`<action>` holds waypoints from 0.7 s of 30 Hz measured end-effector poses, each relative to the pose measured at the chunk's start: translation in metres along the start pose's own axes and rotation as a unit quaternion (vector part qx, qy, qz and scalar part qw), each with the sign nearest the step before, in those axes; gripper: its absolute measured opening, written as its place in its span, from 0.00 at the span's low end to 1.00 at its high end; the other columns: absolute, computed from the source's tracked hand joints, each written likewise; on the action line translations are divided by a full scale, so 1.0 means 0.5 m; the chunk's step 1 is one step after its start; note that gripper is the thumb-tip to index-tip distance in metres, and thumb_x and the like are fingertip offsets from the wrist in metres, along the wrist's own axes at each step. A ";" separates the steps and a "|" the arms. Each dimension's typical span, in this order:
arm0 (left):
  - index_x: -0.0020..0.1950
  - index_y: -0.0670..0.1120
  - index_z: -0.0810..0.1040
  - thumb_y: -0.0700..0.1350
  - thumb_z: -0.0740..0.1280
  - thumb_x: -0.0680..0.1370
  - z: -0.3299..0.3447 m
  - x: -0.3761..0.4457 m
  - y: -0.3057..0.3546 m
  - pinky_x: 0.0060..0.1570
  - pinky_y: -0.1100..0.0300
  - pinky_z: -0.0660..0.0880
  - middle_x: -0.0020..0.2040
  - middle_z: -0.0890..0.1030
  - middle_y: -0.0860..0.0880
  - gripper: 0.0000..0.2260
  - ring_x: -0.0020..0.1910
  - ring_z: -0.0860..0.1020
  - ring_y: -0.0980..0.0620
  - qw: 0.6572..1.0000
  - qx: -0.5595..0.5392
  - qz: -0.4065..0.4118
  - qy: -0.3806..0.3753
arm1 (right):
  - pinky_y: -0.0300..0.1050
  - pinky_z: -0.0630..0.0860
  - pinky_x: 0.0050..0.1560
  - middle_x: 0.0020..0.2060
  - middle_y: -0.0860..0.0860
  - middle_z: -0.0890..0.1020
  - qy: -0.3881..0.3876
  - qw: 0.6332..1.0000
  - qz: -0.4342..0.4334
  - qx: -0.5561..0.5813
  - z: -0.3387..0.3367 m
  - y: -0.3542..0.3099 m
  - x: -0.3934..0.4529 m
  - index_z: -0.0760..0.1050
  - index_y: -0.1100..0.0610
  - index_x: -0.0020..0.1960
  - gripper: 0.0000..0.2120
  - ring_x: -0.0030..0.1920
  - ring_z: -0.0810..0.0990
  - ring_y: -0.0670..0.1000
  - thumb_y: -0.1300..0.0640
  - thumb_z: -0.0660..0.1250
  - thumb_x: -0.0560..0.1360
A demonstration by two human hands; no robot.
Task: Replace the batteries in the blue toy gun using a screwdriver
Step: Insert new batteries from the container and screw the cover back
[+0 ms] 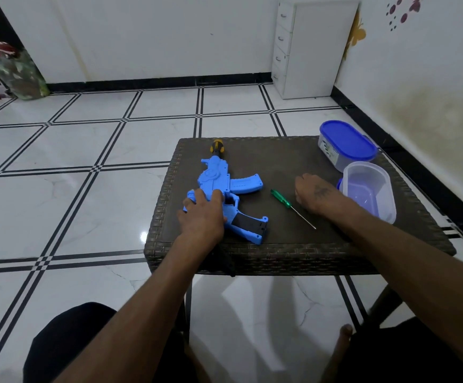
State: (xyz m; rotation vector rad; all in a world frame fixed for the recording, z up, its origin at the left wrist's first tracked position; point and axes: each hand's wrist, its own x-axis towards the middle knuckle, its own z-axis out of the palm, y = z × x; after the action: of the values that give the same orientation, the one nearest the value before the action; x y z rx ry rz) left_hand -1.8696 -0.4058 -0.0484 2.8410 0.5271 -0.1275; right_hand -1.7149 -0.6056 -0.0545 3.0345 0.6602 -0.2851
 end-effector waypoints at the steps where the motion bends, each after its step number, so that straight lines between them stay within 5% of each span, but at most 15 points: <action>1: 0.69 0.50 0.63 0.49 0.63 0.81 -0.001 0.000 0.001 0.67 0.40 0.66 0.71 0.59 0.40 0.18 0.70 0.63 0.35 1.000 0.000 0.001 -0.002 | 0.49 0.75 0.58 0.60 0.59 0.75 -0.005 1.000 -0.003 0.007 -0.001 0.001 -0.001 0.71 0.62 0.64 0.14 0.58 0.77 0.56 0.57 0.63 0.81; 13: 0.68 0.50 0.62 0.47 0.63 0.81 -0.003 -0.001 0.005 0.67 0.39 0.65 0.72 0.58 0.41 0.18 0.71 0.61 0.35 1.000 -0.006 -0.004 -0.015 | 0.47 0.73 0.40 0.44 0.57 0.79 0.072 0.980 0.019 0.186 -0.012 -0.005 -0.003 0.71 0.60 0.53 0.05 0.41 0.78 0.53 0.59 0.63 0.80; 21: 0.69 0.50 0.62 0.48 0.63 0.80 -0.002 -0.002 0.005 0.66 0.39 0.66 0.72 0.58 0.40 0.19 0.70 0.62 0.34 1.000 0.007 0.002 -0.014 | 0.43 0.71 0.36 0.45 0.57 0.79 0.005 0.982 0.036 0.187 0.005 -0.007 -0.002 0.71 0.60 0.55 0.07 0.41 0.76 0.51 0.59 0.65 0.79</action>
State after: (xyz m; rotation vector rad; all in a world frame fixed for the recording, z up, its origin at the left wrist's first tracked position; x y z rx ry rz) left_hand -1.8696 -0.4080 -0.0469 2.8501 0.5161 -0.1715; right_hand -1.7178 -0.6030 -0.0568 3.4081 0.5487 -0.4373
